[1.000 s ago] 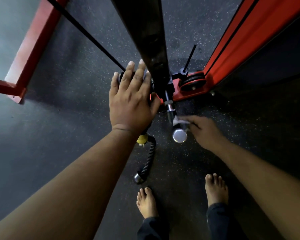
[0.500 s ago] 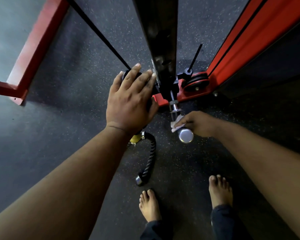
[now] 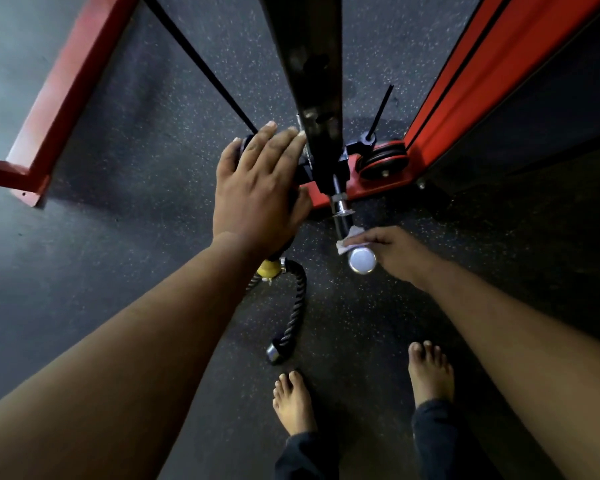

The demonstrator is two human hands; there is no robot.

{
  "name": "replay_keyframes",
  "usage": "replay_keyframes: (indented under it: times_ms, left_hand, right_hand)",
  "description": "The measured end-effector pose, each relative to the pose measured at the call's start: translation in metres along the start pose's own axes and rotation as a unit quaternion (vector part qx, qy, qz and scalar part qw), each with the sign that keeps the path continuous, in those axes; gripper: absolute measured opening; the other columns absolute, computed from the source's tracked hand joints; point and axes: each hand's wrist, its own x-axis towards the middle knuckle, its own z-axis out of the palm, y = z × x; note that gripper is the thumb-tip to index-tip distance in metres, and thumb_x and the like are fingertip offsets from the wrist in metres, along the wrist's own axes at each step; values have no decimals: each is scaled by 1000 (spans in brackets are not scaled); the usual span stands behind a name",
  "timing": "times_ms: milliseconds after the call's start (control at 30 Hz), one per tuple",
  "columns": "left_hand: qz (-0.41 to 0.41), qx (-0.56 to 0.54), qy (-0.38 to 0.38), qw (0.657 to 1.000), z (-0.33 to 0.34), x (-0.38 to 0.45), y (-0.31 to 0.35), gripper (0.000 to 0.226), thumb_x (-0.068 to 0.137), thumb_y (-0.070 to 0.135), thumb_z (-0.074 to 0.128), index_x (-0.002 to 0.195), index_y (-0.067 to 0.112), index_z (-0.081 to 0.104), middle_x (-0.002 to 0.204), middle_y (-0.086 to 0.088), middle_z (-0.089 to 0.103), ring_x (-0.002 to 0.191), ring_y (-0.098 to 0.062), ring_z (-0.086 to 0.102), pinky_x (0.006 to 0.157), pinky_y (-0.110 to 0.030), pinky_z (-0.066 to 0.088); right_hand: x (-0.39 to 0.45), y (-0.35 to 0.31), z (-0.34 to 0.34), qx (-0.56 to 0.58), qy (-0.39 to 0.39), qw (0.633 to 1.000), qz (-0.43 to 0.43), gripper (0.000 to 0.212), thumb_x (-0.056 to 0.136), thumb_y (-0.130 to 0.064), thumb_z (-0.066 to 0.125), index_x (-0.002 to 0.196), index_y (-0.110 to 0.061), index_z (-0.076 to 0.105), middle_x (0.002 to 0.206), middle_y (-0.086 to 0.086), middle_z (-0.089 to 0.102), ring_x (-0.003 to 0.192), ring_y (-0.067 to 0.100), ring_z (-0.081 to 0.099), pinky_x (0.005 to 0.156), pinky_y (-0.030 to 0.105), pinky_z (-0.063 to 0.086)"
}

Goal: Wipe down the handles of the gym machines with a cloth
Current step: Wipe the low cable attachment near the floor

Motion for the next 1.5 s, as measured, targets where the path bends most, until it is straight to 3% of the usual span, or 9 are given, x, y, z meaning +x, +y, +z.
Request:
replay_keyframes:
  times_ms: [200, 300, 400, 833, 1067, 1200, 1300, 1433, 1500]
  left_hand:
    - [12, -15, -61, 998, -11, -15, -4, 79, 97, 49, 53, 162, 15, 24, 170, -8, 21, 158, -24, 16, 126, -55, 15]
    - [40, 17, -44, 998, -5, -18, -12, 75, 101, 50, 49, 161, 11, 28, 169, -11, 23, 157, -27, 18, 125, -55, 17]
    - [25, 21, -11, 999, 3, -20, -8, 69, 100, 45, 52, 157, 8, 37, 166, -14, 29, 155, -31, 24, 125, -55, 19]
    - [7, 14, 18, 1000, 8, -19, -1, 65, 101, 48, 44, 154, 11, 44, 164, -15, 34, 153, -32, 29, 122, -57, 24]
    - [17, 21, 40, 999, 12, -19, -3, 62, 100, 43, 45, 153, 10, 45, 163, -14, 36, 152, -31, 33, 121, -57, 27]
    - [22, 15, 83, 996, 16, -21, -3, 58, 99, 37, 46, 149, 9, 51, 160, -14, 42, 148, -31, 39, 119, -57, 31]
    - [17, 6, 99, 995, 21, -21, -1, 57, 98, 36, 45, 149, 10, 53, 159, -13, 43, 148, -31, 40, 119, -56, 30]
    - [8, 6, 103, 995, 22, -21, 2, 58, 98, 37, 43, 149, 11, 52, 159, -12, 43, 148, -30, 40, 119, -56, 30]
    - [4, 7, 95, 995, 22, -21, 2, 60, 95, 37, 49, 150, 11, 52, 160, -12, 42, 148, -31, 39, 120, -55, 29]
  right_hand:
    - [-37, -18, -9, 166, 104, 979, -64, 31, 103, -5, 52, 117, -23, 74, 119, 0, 75, 112, 15, 69, 96, 30, 56]
    - [-27, -23, 5, 58, 101, 990, -78, 28, 102, -6, 54, 121, -15, 73, 119, -1, 74, 115, 12, 66, 101, 26, 51]
    - [-27, -12, 24, 118, 98, 987, -49, 22, 101, -1, 53, 109, -2, 74, 103, 3, 78, 100, 12, 73, 87, 27, 55]
    - [-58, -9, 39, 191, 203, 958, -61, 32, 105, -10, 49, 121, -26, 72, 124, -5, 73, 121, 14, 65, 105, 39, 51]
    - [-79, -9, 42, 275, 211, 938, -13, 28, 105, -5, 48, 108, -18, 72, 108, -1, 77, 103, 12, 72, 82, 24, 59]
    - [-28, 10, 19, 137, 277, 950, -40, 26, 103, -9, 52, 115, -18, 73, 108, -2, 75, 107, 20, 70, 90, 33, 57]
    - [40, 10, 17, -27, 199, 978, -54, 34, 101, -1, 51, 130, -8, 68, 124, 1, 69, 115, 18, 63, 101, 26, 48]
    - [59, 10, 25, 5, 147, 989, -37, 31, 100, 9, 49, 128, 8, 63, 106, 7, 66, 88, -3, 65, 87, 20, 51]
    - [40, 20, 26, 60, 116, 991, -22, 34, 98, 13, 50, 128, 5, 64, 122, 13, 67, 106, 7, 67, 97, 22, 51]
